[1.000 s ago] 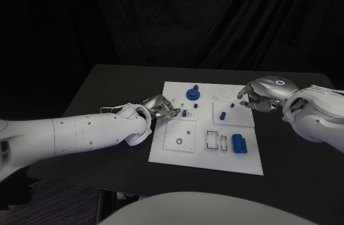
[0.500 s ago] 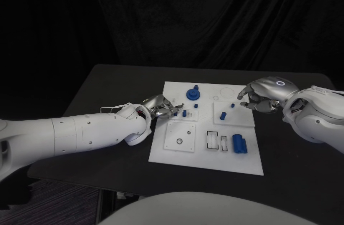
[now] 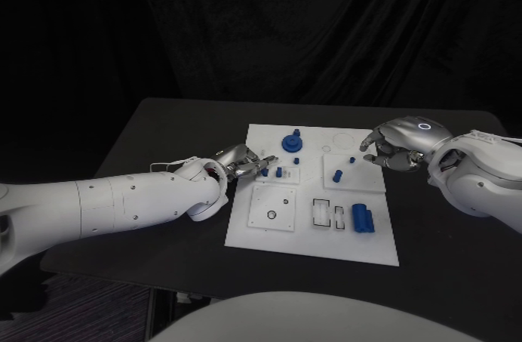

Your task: Assemble the parts on the task board

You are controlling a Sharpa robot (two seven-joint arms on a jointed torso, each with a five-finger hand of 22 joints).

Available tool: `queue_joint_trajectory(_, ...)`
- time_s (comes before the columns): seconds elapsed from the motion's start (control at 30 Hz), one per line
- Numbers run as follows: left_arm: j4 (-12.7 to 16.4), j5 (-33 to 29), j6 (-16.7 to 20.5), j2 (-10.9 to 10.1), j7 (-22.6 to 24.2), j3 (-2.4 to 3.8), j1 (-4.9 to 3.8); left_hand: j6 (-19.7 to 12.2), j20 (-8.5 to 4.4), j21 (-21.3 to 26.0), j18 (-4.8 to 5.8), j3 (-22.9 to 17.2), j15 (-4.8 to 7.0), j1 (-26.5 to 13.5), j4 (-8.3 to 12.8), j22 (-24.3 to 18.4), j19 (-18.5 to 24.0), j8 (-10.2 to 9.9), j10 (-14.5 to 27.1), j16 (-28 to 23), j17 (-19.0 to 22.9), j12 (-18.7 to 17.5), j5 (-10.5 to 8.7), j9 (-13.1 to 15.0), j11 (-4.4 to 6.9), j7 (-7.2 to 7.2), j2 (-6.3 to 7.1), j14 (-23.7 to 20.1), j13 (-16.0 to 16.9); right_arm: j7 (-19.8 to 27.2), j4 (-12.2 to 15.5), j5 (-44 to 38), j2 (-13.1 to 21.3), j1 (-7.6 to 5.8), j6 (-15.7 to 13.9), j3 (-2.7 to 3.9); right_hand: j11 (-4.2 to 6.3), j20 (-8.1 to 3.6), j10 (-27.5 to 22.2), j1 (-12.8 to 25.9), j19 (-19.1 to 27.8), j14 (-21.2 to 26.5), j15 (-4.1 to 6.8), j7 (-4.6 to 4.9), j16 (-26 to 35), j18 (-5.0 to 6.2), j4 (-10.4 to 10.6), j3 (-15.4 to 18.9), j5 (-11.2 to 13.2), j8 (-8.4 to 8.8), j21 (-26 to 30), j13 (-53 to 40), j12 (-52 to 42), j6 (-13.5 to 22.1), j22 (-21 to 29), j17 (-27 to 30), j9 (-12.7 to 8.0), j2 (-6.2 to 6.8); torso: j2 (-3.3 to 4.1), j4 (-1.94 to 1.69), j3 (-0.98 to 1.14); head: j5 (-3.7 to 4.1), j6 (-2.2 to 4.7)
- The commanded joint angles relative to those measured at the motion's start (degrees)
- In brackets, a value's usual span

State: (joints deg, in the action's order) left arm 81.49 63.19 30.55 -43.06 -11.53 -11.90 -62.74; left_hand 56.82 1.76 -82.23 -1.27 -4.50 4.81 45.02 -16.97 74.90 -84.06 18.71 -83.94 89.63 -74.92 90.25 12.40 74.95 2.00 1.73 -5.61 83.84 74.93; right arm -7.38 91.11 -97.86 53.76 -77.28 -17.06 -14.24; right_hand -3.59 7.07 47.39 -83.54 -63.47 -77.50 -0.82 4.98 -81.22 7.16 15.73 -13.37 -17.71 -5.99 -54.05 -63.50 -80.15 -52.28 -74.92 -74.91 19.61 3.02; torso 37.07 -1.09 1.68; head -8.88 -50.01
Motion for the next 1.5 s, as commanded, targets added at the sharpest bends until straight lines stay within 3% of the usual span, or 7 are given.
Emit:
queue_joint_trajectory(0.03,-0.16,-0.36,-0.95,-0.10,1.00,-0.19,0.37,0.28,-0.11,-0.22,-0.65,0.59,0.05,-0.15,0.08,12.57,-2.03,0.47,-6.06,0.37,-15.08,-0.25,0.41,1.56,0.11,-0.01,-1.12,6.16,15.07,-1.23,0.07,-0.17,0.03,0.13,0.22,0.04,-0.10,0.14,0.14,-0.63,0.27,0.09,-0.01,-0.01,0.04,0.82,-0.16,-0.39,-0.22,-0.05,0.24,0.04,0.22,-0.32,-4.32,-2.35,-0.09,-0.30,0.02,-0.04,0.00,-0.08,0.01)
queue_joint_trajectory(0.37,-0.30,-0.36,-0.96,-0.18,2.49,-0.19,0.38,0.21,-0.15,-0.26,-0.64,1.94,0.06,-0.73,0.06,12.59,-2.03,1.34,-6.06,0.37,-15.08,-0.25,-0.04,1.57,0.15,-0.07,-3.37,6.16,15.07,-1.41,-0.01,-0.17,-0.02,0.15,0.21,0.04,-0.09,0.14,0.20,-0.79,0.27,0.11,-0.01,0.02,0.07,0.83,-0.22,-0.56,-0.29,-0.03,0.32,0.07,0.24,-0.34,-4.31,-2.31,-0.10,-0.42,0.00,0.00,0.00,-0.14,0.01)
queue_joint_trajectory(0.8,-0.34,-0.36,-0.61,-0.38,4.04,-0.19,0.40,1.03,-0.26,-0.85,-0.50,3.59,0.22,-0.84,0.11,12.78,-2.31,2.82,-6.06,0.37,-15.08,-0.25,-0.24,1.62,0.41,-0.41,-5.19,6.16,15.07,-1.59,-0.10,-0.17,-0.04,0.20,0.13,0.04,-0.08,0.14,0.20,-0.86,0.28,0.08,0.00,0.03,0.05,0.85,-0.26,-0.65,-0.33,-0.03,0.38,0.10,0.26,-0.36,-4.30,-2.32,-0.11,-0.47,-0.01,0.00,0.00,-0.27,0.01)
queue_joint_trajectory(1.5,-0.36,-0.37,-1.41,-0.03,4.16,-0.19,0.40,1.00,-0.33,-0.76,-0.53,4.15,0.30,-0.65,0.13,12.74,-2.26,3.04,-6.06,0.37,-15.08,-0.25,-0.03,1.53,0.49,-0.48,-5.50,6.16,15.07,-1.90,0.04,-0.17,-0.02,0.23,0.17,0.04,-0.08,0.14,0.20,-1.00,0.25,0.07,0.00,0.04,0.05,0.85,-0.32,-0.80,-0.40,0.05,0.43,0.15,0.29,-0.27,-4.31,-2.31,-0.15,-0.53,0.00,-0.01,0.01,-0.46,0.01)
